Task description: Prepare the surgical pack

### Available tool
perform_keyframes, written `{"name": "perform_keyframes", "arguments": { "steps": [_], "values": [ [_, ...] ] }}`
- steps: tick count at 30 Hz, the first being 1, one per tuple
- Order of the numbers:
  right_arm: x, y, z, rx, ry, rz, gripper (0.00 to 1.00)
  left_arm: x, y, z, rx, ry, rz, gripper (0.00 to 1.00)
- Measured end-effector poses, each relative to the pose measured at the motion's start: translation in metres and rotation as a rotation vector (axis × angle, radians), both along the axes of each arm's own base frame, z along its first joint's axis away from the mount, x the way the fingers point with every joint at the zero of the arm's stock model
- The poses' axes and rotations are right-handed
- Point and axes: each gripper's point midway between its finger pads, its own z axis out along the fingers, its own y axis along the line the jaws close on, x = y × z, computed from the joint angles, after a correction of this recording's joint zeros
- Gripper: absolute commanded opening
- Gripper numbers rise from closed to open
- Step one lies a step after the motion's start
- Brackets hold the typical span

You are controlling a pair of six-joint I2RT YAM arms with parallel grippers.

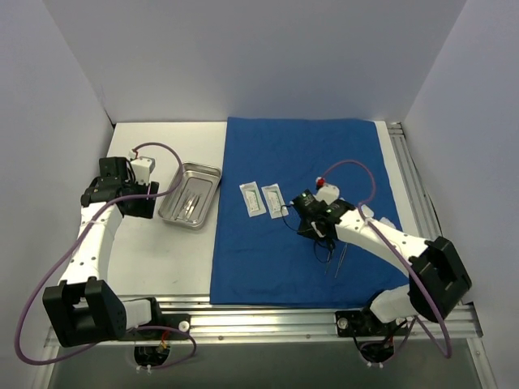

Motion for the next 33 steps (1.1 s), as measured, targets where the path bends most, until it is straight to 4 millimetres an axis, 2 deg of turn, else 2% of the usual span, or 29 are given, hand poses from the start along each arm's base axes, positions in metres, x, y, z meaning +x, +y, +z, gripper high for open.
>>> {"name": "perform_keyframes", "arguments": {
  "steps": [3,8,12,28,33],
  "values": [
    [-0.019,-0.034,-0.010,-0.006,0.040,-0.069,0.28,0.000,0.000,0.000,-0.001,0.000,-0.001,0.71],
    [-0.030,-0.060,-0.018,0.032,0.050,-0.150,0.30,0.000,-0.001,0.000,-0.003,0.000,-0.003,0.71],
    [-0.040,-0.066,-0.034,0.016,0.096,-0.160,0.31,0.000,-0.001,0.000,-0.003,0.000,-0.003,0.71],
    [-0.060,-0.080,-0.060,-0.019,0.161,-0.201,0.32,0.000,-0.001,0.000,-0.006,0.000,-0.005,0.72],
    [-0.065,-0.081,-0.069,-0.012,0.173,-0.198,0.23,0.001,-0.002,-0.003,-0.013,0.009,-0.009,0.72]
  ]
}}
